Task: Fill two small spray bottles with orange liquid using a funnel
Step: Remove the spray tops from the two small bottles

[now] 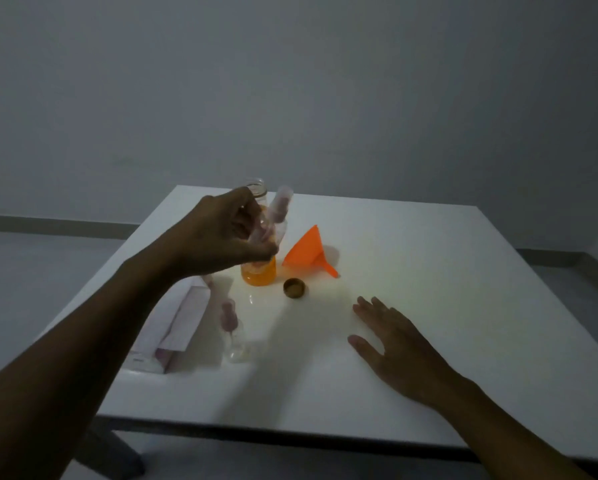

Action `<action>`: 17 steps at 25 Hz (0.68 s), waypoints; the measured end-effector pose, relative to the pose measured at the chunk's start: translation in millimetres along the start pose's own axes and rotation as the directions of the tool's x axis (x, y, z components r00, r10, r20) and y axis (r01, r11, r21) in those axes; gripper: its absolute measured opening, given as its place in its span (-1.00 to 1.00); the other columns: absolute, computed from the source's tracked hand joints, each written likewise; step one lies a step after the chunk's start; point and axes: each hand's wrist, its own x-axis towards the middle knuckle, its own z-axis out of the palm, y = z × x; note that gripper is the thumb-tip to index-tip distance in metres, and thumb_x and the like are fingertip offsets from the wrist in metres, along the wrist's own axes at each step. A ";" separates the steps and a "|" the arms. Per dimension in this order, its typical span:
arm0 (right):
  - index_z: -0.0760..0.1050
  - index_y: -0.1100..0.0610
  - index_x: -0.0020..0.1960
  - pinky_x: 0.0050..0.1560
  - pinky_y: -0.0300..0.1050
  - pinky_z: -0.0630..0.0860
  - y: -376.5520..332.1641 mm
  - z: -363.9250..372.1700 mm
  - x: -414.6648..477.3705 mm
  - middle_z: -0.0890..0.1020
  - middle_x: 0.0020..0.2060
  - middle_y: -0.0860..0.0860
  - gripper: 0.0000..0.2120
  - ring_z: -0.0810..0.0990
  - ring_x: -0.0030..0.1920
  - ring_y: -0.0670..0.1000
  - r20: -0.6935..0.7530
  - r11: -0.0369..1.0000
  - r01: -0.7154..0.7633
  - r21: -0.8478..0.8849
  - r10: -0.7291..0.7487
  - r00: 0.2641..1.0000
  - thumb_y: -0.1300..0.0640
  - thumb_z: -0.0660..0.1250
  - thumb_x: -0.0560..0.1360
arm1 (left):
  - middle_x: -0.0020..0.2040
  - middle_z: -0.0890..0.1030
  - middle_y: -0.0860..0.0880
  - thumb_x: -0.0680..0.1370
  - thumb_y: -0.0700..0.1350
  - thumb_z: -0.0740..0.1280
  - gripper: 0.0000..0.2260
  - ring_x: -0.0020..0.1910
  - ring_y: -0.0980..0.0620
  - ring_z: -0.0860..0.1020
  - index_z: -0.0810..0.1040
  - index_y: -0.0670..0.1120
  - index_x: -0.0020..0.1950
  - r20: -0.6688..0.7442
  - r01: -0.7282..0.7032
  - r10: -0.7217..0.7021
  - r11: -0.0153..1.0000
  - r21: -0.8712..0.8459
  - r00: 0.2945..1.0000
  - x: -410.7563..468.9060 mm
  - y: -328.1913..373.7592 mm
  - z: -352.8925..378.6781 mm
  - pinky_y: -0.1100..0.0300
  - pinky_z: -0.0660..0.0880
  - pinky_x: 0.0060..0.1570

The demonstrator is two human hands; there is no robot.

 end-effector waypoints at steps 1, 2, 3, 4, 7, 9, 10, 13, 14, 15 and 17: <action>-0.02 -0.08 0.63 0.49 -0.27 -0.24 1.9 -1.3 -5.3 -0.04 0.58 -0.25 -0.39 -0.16 0.54 -0.26 0.030 1.000 0.017 -0.020 -0.017 0.999 -0.22 0.03 0.65 | -0.12 0.62 0.10 0.34 0.16 0.50 -0.63 -0.18 0.19 0.63 0.46 0.05 0.01 -0.038 -0.024 0.023 0.999 -0.030 0.999 -1.9 18.7 6.5 0.29 0.60 -0.21; -0.05 -0.06 0.63 0.49 -0.27 -0.28 3.3 -0.9 -8.0 -0.07 0.58 -0.24 -0.39 -0.18 0.55 -0.25 0.048 0.999 0.038 -0.037 -0.036 0.998 -0.22 0.00 0.66 | -0.15 0.62 0.11 0.38 0.16 0.46 -0.66 -0.22 0.22 0.63 0.47 0.07 0.04 -0.067 -0.047 0.043 0.997 -0.054 0.997 -5.4 34.4 15.6 0.34 0.58 -0.26; -0.04 -0.05 0.63 0.51 -0.26 -0.28 5.2 0.0 -10.7 -0.07 0.58 -0.22 -0.40 -0.17 0.57 -0.22 0.044 0.997 0.055 -0.052 -0.053 0.998 -0.22 -0.01 0.66 | -0.16 0.62 0.11 0.41 0.19 0.42 -0.66 -0.25 0.24 0.62 0.49 0.08 0.09 -0.082 -0.062 0.056 0.995 -0.072 0.995 -9.9 47.3 29.1 0.37 0.55 -0.31; 0.00 -0.04 0.63 0.53 -0.24 -0.25 7.7 2.2 -11.7 -0.04 0.60 -0.19 -0.41 -0.14 0.59 -0.18 0.024 0.996 0.068 -0.054 -0.067 0.997 -0.21 0.00 0.67 | -0.14 0.62 0.10 0.43 0.22 0.39 -0.65 -0.26 0.23 0.61 0.50 0.09 0.13 -0.088 -0.070 0.062 0.994 -0.085 0.994 -15.4 55.1 46.4 0.39 0.51 -0.33; 0.32 -0.02 0.53 0.59 -0.09 0.08 12.9 2.3 -11.8 0.29 0.54 -0.14 -0.51 0.18 0.56 -0.13 -0.116 0.984 0.016 0.177 0.005 0.993 -0.11 0.21 0.64 | 0.00 0.62 0.08 0.43 0.27 0.33 -0.56 -0.20 0.23 0.58 0.50 0.11 0.23 -0.058 0.015 -0.020 0.995 -0.094 0.998 -34.6 52.6 108.8 0.40 0.47 -0.31; 0.50 -0.06 0.39 0.46 -0.02 0.38 17.3 -3.5 -12.2 0.53 0.36 -0.16 -0.59 0.46 0.38 -0.19 -0.183 0.865 -0.027 0.501 0.136 0.974 -0.09 0.35 0.56 | 0.12 0.61 0.05 0.41 0.28 0.33 -0.52 -0.12 0.20 0.58 0.47 0.13 0.27 -0.001 0.111 -0.112 0.989 -0.097 0.994 -43.9 41.5 142.9 0.27 0.57 -0.21; 0.53 -0.10 0.35 0.39 -0.01 0.47 19.4 -8.4 -12.3 0.60 0.29 -0.18 -0.57 0.53 0.30 -0.20 -0.182 0.788 -0.024 0.615 0.172 0.968 -0.17 0.38 0.51 | 0.15 0.60 0.05 0.41 0.26 0.35 -0.52 -0.08 0.17 0.58 0.46 0.14 0.28 0.023 0.140 -0.139 0.986 -0.087 0.990 -45.5 37.3 153.8 0.19 0.60 -0.15; 0.53 -0.12 0.32 0.26 0.04 0.58 31.7 -19.2 -14.1 0.71 0.11 -0.08 -0.37 0.65 0.18 -0.08 -0.152 0.635 0.025 0.772 0.146 0.978 -0.40 0.41 0.35 | 0.21 0.59 0.04 0.43 0.15 0.41 -0.54 0.02 0.12 0.58 0.47 0.15 0.30 0.060 0.134 -0.131 0.989 -0.063 0.990 -39.8 34.2 173.8 0.10 0.60 -0.03; 0.56 -0.10 0.29 0.19 0.03 0.61 33.5 -22.8 -14.8 0.73 0.06 -0.04 -0.38 0.68 0.13 -0.04 -0.154 0.633 0.042 0.773 0.124 0.980 -0.39 0.43 0.33 | 0.23 0.58 0.05 0.43 0.14 0.42 -0.55 0.05 0.11 0.58 0.47 0.15 0.30 0.056 0.113 -0.109 0.991 -0.070 0.992 -38.8 35.8 176.9 0.09 0.60 0.00; 0.60 -0.07 0.24 0.11 0.01 0.64 35.7 -25.6 -14.5 0.74 0.02 -0.02 -0.43 0.70 0.06 -0.03 -0.156 0.647 0.046 0.761 0.114 0.981 -0.35 0.44 0.35 | 0.23 0.58 0.06 0.43 0.14 0.42 -0.55 0.06 0.11 0.57 0.47 0.16 0.30 0.058 0.085 -0.081 0.993 -0.076 0.995 -36.3 37.4 181.5 0.08 0.59 0.02; 0.66 0.02 0.13 -0.15 -0.06 0.65 36.5 -29.2 -15.2 0.75 -0.11 0.01 -0.63 0.71 -0.15 -0.04 -0.164 0.670 0.046 0.741 0.114 0.980 -0.16 0.46 0.43 | 0.21 0.57 0.10 0.41 0.19 0.40 -0.52 0.07 0.14 0.56 0.43 0.18 0.31 0.055 0.045 -0.040 0.994 -0.095 0.998 -34.2 42.4 188.9 0.12 0.59 0.03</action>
